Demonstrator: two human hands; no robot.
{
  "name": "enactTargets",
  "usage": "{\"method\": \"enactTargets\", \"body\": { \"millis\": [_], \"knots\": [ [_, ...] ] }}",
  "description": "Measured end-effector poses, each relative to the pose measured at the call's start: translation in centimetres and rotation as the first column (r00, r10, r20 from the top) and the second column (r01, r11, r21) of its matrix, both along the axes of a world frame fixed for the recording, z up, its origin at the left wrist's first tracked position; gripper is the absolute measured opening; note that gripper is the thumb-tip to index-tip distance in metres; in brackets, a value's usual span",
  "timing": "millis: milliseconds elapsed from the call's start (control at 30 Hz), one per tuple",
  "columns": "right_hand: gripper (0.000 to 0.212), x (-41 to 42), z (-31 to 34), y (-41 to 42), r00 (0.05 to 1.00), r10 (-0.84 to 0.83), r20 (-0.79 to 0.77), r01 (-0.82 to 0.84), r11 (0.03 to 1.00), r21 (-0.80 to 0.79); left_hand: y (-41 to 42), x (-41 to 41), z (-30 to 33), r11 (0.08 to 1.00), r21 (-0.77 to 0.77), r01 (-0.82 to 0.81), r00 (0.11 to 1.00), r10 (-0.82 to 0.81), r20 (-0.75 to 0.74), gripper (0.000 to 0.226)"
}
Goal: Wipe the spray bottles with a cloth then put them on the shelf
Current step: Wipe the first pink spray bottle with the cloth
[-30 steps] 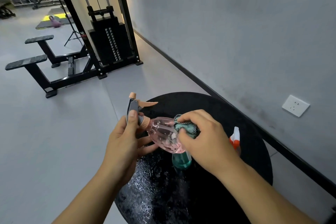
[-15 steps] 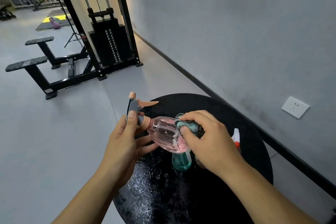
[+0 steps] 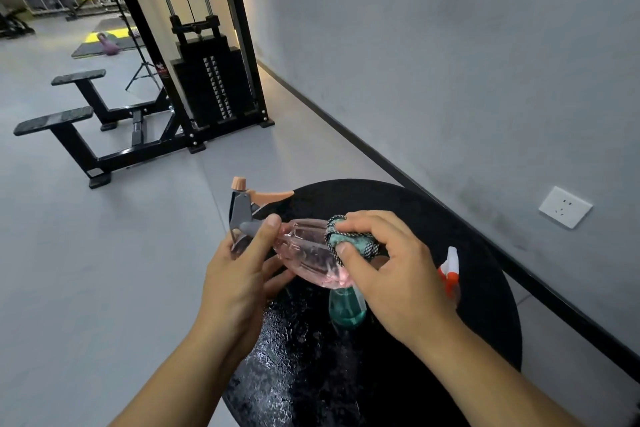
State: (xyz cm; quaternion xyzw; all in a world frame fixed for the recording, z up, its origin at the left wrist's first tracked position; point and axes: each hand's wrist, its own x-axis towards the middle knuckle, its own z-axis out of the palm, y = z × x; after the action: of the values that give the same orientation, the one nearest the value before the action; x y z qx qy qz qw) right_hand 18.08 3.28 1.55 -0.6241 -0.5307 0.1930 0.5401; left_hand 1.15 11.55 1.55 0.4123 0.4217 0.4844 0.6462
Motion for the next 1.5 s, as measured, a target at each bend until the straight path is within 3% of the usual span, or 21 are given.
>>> {"method": "enactTargets", "body": {
  "millis": [167, 433, 600, 733, 967, 1167, 1333, 1500],
  "knots": [
    [0.022, -0.2, -0.2, 0.3, 0.998, 0.021, -0.059, -0.022, 1.000, -0.021, 0.9, -1.0, -0.1, 0.992, -0.127, 0.005, 0.993, 0.011, 0.121, 0.016],
    [0.018, 0.3, -0.2, 0.4, 0.958, 0.017, -0.285, -0.040, 0.996, -0.074, 0.8, -0.8, 0.2, 0.997, -0.070, 0.025, 0.983, -0.011, 0.184, 0.011],
    [0.019, 0.4, -0.5, 0.5, 0.874, -0.019, -0.485, -0.023, 0.997, -0.080, 0.4, -0.5, 0.2, 0.998, -0.049, 0.039, 0.991, -0.033, 0.132, 0.007],
    [0.018, 0.8, -0.7, 0.7, 0.835, -0.072, -0.546, 0.035, 0.996, -0.078, -0.1, -0.3, 0.3, 0.992, -0.053, 0.112, 0.993, -0.110, 0.038, 0.015],
    [0.018, 0.9, -0.7, 0.5, 0.916, -0.070, -0.396, 0.035, 0.995, -0.094, -0.2, -0.6, 0.9, 0.966, -0.177, 0.189, 0.979, -0.172, 0.109, 0.036],
    [0.021, 0.7, -0.2, 0.5, 0.992, -0.029, -0.122, 0.025, 0.999, -0.033, 0.2, -0.8, 0.5, 0.959, -0.171, 0.227, 0.970, -0.206, 0.130, 0.028],
    [0.022, 0.4, -0.2, 0.7, 1.000, -0.003, -0.011, 0.004, 0.999, 0.042, 0.0, 0.3, 0.1, 0.945, -0.154, 0.289, 0.956, -0.278, 0.089, 0.025],
    [0.020, 0.6, -0.8, 1.1, 0.983, 0.034, 0.180, -0.030, 0.999, -0.026, -0.3, 0.8, -0.5, 0.948, -0.099, 0.304, 0.953, -0.303, 0.017, 0.021]
  ]
}}
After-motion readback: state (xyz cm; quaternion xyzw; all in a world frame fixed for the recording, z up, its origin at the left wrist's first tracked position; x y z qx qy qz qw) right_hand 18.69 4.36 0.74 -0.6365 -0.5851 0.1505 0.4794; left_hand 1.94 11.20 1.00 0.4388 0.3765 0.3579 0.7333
